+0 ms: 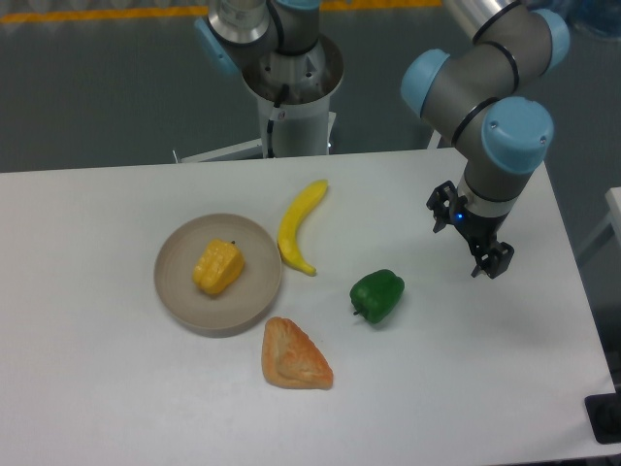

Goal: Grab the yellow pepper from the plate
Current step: 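Move the open gripper over the banana toward the grey plate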

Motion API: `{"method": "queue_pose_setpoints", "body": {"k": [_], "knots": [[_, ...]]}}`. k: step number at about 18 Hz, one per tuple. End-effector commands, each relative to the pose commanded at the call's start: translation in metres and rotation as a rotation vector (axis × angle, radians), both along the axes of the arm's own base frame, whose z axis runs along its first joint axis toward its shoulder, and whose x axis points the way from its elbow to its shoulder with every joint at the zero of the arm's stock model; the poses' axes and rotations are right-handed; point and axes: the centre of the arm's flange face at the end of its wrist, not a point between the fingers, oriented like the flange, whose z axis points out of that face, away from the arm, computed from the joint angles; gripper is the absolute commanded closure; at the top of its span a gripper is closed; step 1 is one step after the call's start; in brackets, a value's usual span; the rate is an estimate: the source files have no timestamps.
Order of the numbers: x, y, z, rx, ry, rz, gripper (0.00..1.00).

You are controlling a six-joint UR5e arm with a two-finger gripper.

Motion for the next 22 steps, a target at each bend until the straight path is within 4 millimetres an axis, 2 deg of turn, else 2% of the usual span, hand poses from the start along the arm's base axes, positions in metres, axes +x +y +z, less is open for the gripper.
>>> {"method": "queue_pose_setpoints", "body": {"k": [6,10,11,13,16,17,18,19,22], "knots": [[0.005,0.004,0.002,0.008,-0.003,0.011,0.00],[0.023,0.011,0.005,0.029,-0.026,0.001,0.00],[0.029,0.012,0.001,0.047,-0.054,0.004,0.00],[0.042,0.014,0.004,0.084,-0.098,0.084,0.00],[0.089,0.017,0.012,0.083,-0.117,0.153,0.00],[0.120,0.015,0.013,0.074,-0.122,0.140,0.00],[0.149,0.013,0.004,0.052,-0.137,0.153,0.00],[0.169,0.013,-0.001,0.039,-0.142,0.166,0.00],[0.218,0.022,-0.006,0.016,-0.153,0.166,0.00]]}}
